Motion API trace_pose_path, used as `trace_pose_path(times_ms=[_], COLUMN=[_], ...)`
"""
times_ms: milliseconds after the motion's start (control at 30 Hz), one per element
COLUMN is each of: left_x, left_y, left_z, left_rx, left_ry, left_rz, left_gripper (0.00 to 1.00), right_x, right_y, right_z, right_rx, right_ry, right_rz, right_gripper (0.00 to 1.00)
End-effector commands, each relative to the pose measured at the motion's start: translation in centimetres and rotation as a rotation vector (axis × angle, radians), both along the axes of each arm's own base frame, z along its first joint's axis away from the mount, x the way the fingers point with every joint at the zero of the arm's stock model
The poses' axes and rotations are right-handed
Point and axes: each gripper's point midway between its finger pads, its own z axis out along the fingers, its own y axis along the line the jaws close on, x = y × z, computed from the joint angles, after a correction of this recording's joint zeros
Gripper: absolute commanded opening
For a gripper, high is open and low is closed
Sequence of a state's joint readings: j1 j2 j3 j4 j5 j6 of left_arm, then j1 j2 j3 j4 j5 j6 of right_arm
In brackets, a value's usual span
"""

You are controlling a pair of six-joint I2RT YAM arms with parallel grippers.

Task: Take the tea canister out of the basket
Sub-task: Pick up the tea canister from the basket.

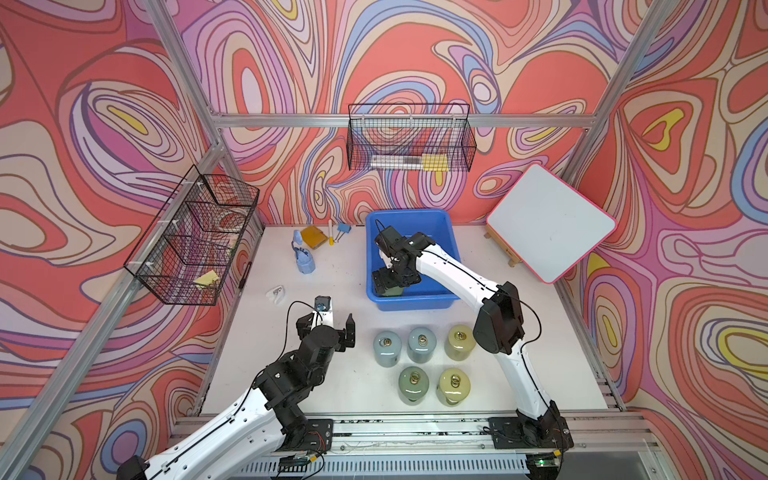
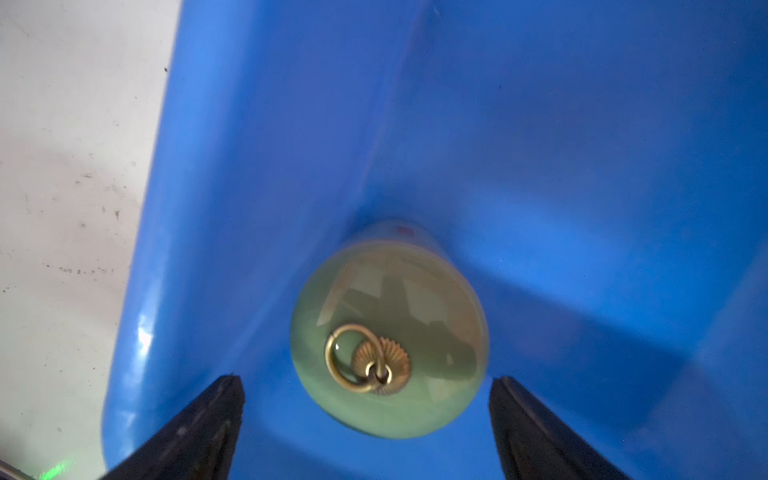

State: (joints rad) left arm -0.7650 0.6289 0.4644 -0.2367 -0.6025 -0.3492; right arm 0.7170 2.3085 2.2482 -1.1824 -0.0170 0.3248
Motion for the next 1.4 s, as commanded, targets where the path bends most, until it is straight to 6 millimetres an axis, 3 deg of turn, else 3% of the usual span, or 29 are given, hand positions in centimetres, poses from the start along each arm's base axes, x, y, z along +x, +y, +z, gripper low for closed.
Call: trace_pose_path(times_ms=[0, 200, 500, 667, 800, 1367], left_x=[0.2, 0.1, 0.1, 0.1, 0.1, 0.2], left_y=[0.3, 0.4, 0.4, 0.4, 0.4, 0.3], left_z=[0.2, 0.1, 0.1, 0.1, 0.1, -0.2], left_rx=[0.0, 0.003, 0.003, 0.002, 0.003, 0.007], left_ry=[-0.019, -0.019, -0.018, -0.018, -0.016, -0.011], left_rz=[0.014, 0.015, 0.017, 0.016, 0.015, 0.016], left_gripper=[0.99, 0.99, 0.99, 0.99, 0.99, 0.99], right_x=[0.0, 0.3, 1.5, 1.6, 1.5, 1.8], right_y=[0.5, 0.1, -2.6, -2.3, -1.9, -2.2], right_z=[-1.1, -2.8, -4.0, -3.7, -4.1, -5.6], right_rx=[-0.011, -0.061, -0.211, -0.19, -0.166, -0.201], right_ry=[0.018, 0.029, -0.024, -0.038, -0.018, -0.013], right_rz=[0.004, -0.005, -0.061, -0.049, -0.036, -0.031], right_gripper=[0.95, 0.95, 0.95, 0.92, 0.79, 0.86])
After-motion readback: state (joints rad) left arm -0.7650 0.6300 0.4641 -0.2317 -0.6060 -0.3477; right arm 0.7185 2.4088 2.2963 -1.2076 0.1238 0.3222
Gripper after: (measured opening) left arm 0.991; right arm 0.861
